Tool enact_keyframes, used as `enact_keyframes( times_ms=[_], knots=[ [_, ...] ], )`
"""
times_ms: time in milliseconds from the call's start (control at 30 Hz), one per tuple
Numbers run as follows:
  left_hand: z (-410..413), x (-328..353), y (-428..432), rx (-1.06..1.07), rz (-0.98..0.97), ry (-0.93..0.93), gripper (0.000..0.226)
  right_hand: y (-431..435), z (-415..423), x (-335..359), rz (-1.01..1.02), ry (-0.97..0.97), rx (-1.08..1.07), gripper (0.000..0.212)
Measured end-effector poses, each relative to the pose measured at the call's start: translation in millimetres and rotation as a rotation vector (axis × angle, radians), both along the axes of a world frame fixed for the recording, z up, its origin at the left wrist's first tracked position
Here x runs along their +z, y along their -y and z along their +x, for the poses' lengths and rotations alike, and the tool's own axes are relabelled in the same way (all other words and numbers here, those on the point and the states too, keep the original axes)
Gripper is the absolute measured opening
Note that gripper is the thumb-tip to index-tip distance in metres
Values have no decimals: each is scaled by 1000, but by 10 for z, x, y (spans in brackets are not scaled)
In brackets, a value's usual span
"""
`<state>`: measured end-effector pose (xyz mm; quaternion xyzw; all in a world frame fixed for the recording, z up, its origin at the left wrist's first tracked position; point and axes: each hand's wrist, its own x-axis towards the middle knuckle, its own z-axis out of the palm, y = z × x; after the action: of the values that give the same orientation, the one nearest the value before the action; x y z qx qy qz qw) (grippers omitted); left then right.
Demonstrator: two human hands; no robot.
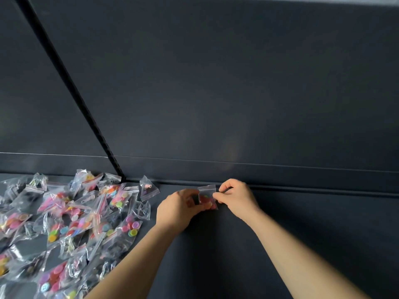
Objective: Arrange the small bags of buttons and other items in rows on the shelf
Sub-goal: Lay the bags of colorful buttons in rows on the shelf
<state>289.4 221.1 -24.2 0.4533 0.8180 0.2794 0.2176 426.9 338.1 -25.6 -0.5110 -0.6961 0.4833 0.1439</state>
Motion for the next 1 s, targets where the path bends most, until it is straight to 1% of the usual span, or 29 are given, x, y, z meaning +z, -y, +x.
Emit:
enact_keyframes(
  times_ms=[67, 167, 267, 433, 500, 567, 600, 633, 667, 700, 733, 767, 800, 867, 933, 1000],
  knots=[
    [-13, -19, -2, -31, 4, -20, 37, 11, 36, -22, 25, 12, 70, 13],
    [-43, -30, -11, -67, -31, -49, 36, 36, 69, -42, 25, 64, 135, 30],
    [-66, -10, -20, -88, -62, -68, 36, 70, 57, -32, 66, 71, 145, 35],
    [-78, -1, -14, -85, -72, -68, 30, 116, 44, -1, 100, 97, 154, 34],
    [-81, 20, 1, -78, -81, -64, 30, 132, 67, 46, 39, 49, 104, 27],
    [-73, 59, 34, -20, -39, -46, 30, 144, 113, 132, -95, -86, 0, 19],
    [-57, 84, 56, 23, 13, 0, 28, 149, 150, 186, -191, -181, -62, 19],
    [-24, 124, 82, 54, 80, 107, 25, 155, 193, 236, -290, -298, -110, 18],
    [34, 169, 108, 60, 136, 268, 24, 171, 245, 284, -370, -411, -131, 17],
    [110, 229, 131, 41, 166, 441, 27, 203, 301, 323, -421, -496, -126, 17],
    [192, 293, 153, 22, 179, 584, 34, 250, 356, 358, -448, -558, -104, 19],
    [266, 338, 165, 1, 176, 676, 39, 302, 406, 384, -454, -601, -85, 19],
    [339, 386, 176, -25, 171, 731, 41, 353, 447, 411, -447, -629, -70, 19],
    [468, 490, 199, -43, 189, 770, 33, 420, 516, 456, -419, -640, -59, 19],
    [514, 498, 202, -6, 222, 779, 23, 422, 584, 479, -363, -588, -84, 17],
    [519, 458, 208, 17, 235, 750, 18, 407, 656, 480, -320, -513, -125, 13]
  ],
)
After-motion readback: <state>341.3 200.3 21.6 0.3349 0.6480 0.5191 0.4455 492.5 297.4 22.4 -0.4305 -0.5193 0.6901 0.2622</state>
